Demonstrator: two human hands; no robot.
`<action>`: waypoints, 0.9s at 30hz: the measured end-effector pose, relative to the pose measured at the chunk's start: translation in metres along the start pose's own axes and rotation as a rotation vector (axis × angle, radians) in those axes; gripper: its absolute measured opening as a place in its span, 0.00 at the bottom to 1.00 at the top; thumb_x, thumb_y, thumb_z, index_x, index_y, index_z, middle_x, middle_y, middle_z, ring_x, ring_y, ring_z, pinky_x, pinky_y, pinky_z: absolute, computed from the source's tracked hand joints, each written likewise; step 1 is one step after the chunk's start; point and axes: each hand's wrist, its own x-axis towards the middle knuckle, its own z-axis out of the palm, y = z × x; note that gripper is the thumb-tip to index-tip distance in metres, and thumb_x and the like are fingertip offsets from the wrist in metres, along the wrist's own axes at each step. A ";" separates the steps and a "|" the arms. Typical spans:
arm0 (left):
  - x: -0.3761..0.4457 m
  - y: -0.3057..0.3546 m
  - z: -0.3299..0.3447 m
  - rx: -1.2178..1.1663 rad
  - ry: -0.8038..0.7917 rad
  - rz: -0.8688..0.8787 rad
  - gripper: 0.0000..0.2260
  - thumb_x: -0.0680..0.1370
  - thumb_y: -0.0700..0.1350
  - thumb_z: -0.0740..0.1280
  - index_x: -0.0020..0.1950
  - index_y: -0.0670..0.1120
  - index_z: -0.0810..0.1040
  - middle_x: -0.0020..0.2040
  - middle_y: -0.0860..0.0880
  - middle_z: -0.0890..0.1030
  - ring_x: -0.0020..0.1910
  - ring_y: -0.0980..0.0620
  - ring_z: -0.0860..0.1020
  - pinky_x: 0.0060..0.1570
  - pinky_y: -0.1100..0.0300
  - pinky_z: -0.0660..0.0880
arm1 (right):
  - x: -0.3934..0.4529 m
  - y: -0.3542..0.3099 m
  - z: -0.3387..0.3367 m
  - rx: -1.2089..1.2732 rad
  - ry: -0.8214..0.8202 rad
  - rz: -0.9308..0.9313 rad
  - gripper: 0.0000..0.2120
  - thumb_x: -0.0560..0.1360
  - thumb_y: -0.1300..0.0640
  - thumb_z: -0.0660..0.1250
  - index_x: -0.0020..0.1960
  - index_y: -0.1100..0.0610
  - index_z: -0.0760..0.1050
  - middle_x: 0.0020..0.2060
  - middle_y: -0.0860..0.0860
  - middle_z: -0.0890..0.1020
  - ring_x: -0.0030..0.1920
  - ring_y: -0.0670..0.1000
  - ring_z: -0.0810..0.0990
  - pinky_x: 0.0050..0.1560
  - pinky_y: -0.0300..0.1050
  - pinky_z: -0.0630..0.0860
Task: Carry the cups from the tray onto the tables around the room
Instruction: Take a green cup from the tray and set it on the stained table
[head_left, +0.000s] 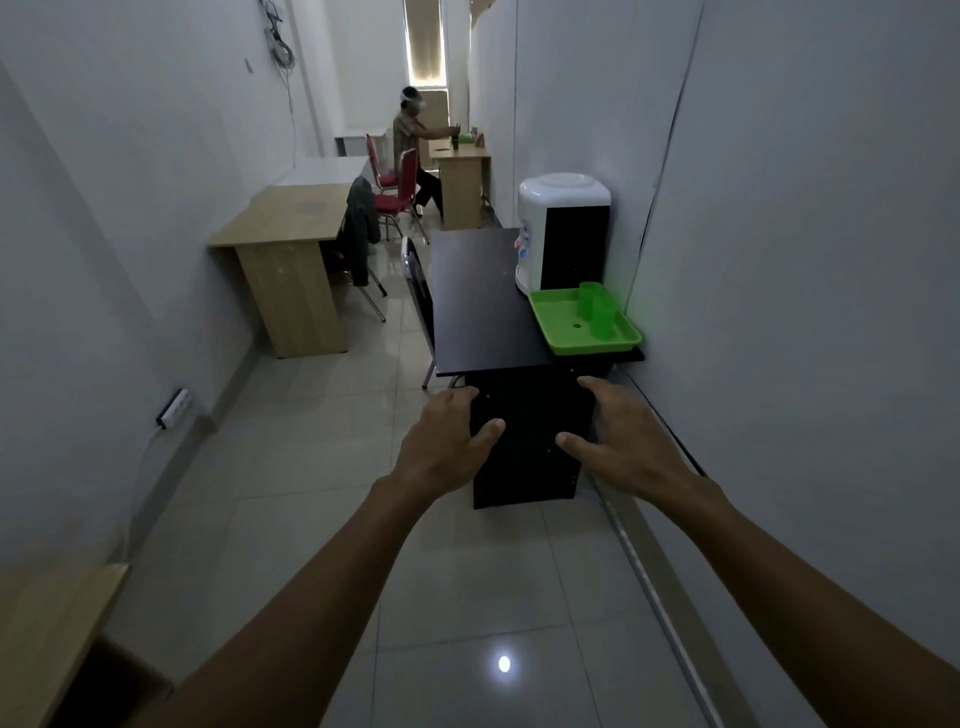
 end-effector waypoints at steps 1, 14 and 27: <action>0.021 -0.004 0.004 -0.006 -0.010 0.008 0.27 0.79 0.56 0.63 0.75 0.44 0.65 0.73 0.44 0.69 0.72 0.45 0.67 0.66 0.48 0.68 | 0.018 0.008 0.005 0.002 0.003 0.008 0.38 0.71 0.44 0.71 0.75 0.55 0.60 0.71 0.54 0.70 0.70 0.55 0.67 0.66 0.53 0.70; 0.309 -0.048 0.051 -0.037 -0.103 0.148 0.27 0.80 0.53 0.64 0.75 0.42 0.64 0.73 0.42 0.69 0.71 0.45 0.68 0.66 0.54 0.66 | 0.256 0.099 0.046 0.043 -0.084 0.126 0.39 0.71 0.50 0.73 0.76 0.55 0.59 0.73 0.55 0.66 0.73 0.55 0.64 0.70 0.49 0.65; 0.538 -0.042 0.153 -0.122 -0.164 0.206 0.26 0.78 0.52 0.67 0.72 0.42 0.68 0.69 0.43 0.73 0.67 0.45 0.72 0.63 0.52 0.70 | 0.432 0.243 0.094 0.070 -0.093 0.331 0.38 0.72 0.49 0.72 0.76 0.55 0.58 0.71 0.54 0.66 0.70 0.54 0.65 0.66 0.46 0.65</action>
